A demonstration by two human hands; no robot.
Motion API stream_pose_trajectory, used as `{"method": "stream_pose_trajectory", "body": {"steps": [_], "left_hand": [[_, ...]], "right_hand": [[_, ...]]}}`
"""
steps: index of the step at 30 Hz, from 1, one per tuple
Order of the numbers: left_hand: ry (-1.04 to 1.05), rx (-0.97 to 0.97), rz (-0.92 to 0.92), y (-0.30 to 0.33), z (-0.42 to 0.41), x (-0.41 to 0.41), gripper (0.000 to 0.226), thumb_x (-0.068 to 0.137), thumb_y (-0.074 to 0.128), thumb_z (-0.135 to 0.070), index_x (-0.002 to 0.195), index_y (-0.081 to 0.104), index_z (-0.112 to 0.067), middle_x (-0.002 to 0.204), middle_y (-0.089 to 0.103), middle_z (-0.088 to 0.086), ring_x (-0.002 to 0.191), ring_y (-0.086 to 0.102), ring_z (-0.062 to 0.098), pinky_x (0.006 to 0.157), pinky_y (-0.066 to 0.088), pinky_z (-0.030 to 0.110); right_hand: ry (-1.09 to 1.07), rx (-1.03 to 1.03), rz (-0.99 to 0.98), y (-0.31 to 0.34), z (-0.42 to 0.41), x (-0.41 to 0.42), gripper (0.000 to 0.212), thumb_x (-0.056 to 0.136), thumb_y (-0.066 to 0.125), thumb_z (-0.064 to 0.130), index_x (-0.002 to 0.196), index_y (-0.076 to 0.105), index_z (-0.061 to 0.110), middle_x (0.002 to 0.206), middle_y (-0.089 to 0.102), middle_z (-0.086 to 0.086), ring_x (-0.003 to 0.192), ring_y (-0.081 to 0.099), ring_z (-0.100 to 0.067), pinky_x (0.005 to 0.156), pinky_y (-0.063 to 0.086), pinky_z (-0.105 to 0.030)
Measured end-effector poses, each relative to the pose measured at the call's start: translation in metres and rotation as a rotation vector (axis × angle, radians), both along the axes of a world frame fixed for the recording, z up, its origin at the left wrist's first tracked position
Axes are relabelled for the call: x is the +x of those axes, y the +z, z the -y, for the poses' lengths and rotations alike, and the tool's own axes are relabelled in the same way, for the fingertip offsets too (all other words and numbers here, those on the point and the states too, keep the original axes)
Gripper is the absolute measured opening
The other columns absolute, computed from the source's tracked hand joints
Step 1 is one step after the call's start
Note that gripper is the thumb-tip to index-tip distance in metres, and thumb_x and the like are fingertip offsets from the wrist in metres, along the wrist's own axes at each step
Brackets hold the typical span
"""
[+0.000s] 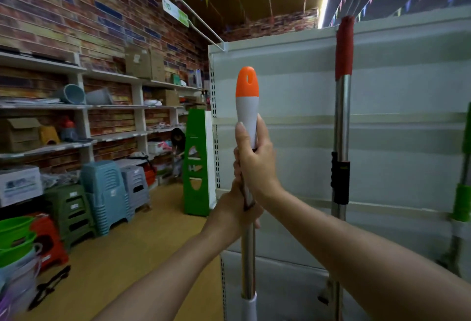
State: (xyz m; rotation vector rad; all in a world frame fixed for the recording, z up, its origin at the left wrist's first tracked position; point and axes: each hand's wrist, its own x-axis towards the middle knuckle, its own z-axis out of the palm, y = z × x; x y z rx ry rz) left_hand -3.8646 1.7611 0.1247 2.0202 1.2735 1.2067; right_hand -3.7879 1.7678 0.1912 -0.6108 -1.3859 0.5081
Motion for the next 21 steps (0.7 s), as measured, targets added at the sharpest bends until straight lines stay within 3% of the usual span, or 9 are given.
{"method": "stream_pose_trajectory", "body": {"steps": [1,4,7,11,14,16,19,21], "left_hand": [[0.002,0.010,0.007,0.001,-0.008,-0.007,0.056,0.077,0.063,-0.036,0.123,0.043,-0.012,0.060,0.067,0.003,0.056,0.066,0.017,0.063,0.058,0.045],[0.086,0.110,-0.082,0.001,-0.021,-0.020,0.037,0.088,0.057,-0.030,0.111,0.054,-0.001,0.050,0.058,-0.008,0.047,0.059,-0.003,0.052,0.048,0.015],[0.066,0.182,-0.065,-0.002,-0.030,-0.032,0.038,0.090,0.054,-0.032,0.113,0.052,-0.002,0.060,0.060,-0.011,0.055,0.060,-0.002,0.053,0.049,0.018],[0.065,0.194,-0.019,0.003,-0.047,-0.041,0.047,0.082,0.051,-0.039,0.115,0.049,-0.006,0.059,0.058,-0.012,0.050,0.058,-0.004,0.048,0.045,0.014],[0.057,0.229,-0.028,0.013,-0.063,-0.046,0.043,0.083,0.052,-0.034,0.116,0.046,-0.007,0.054,0.057,-0.012,0.044,0.055,-0.005,0.046,0.044,0.012],[0.047,0.222,-0.019,0.024,-0.076,-0.049,0.051,0.079,0.049,-0.038,0.114,0.051,0.000,0.050,0.057,-0.010,0.042,0.056,-0.004,0.047,0.047,0.015],[0.005,0.219,0.033,0.034,-0.097,-0.052,0.061,0.076,0.047,-0.048,0.114,0.050,0.000,0.051,0.061,-0.004,0.042,0.060,0.002,0.053,0.057,0.034],[-0.018,0.226,0.045,0.040,-0.107,-0.055,0.062,0.078,0.049,-0.048,0.119,0.046,-0.001,0.050,0.062,-0.004,0.043,0.061,0.005,0.055,0.057,0.038]], "right_hand": [[-0.035,0.005,-0.002,0.003,-0.003,-0.008,0.046,0.096,0.048,0.044,0.135,0.041,0.021,0.071,0.050,0.009,0.056,0.051,-0.009,0.054,0.047,-0.032],[-0.160,0.017,0.005,0.006,-0.013,-0.026,0.045,0.097,0.047,0.042,0.137,0.043,0.021,0.073,0.052,0.011,0.056,0.054,-0.006,0.053,0.051,-0.028],[-0.239,0.023,0.018,0.004,-0.024,-0.041,0.049,0.096,0.047,0.042,0.141,0.041,0.022,0.075,0.053,0.012,0.057,0.055,-0.003,0.054,0.051,-0.024],[-0.269,0.022,0.025,0.010,-0.040,-0.055,0.053,0.095,0.047,0.047,0.143,0.038,0.025,0.087,0.059,0.000,0.066,0.058,-0.011,0.063,0.056,-0.045],[-0.278,0.042,0.025,0.021,-0.057,-0.061,0.052,0.095,0.046,0.048,0.142,0.038,0.026,0.091,0.060,-0.002,0.069,0.059,-0.014,0.065,0.056,-0.046],[-0.286,0.060,0.025,0.030,-0.070,-0.063,0.051,0.096,0.046,0.047,0.141,0.039,0.026,0.092,0.060,-0.001,0.070,0.059,-0.015,0.067,0.055,-0.046],[-0.276,0.071,0.037,0.044,-0.087,-0.065,0.052,0.096,0.046,0.047,0.143,0.036,0.027,0.090,0.058,0.003,0.070,0.058,-0.013,0.068,0.055,-0.047],[-0.269,0.074,0.053,0.051,-0.096,-0.067,0.053,0.096,0.046,0.047,0.145,0.032,0.030,0.087,0.057,0.005,0.067,0.057,-0.013,0.067,0.056,-0.048]]}}
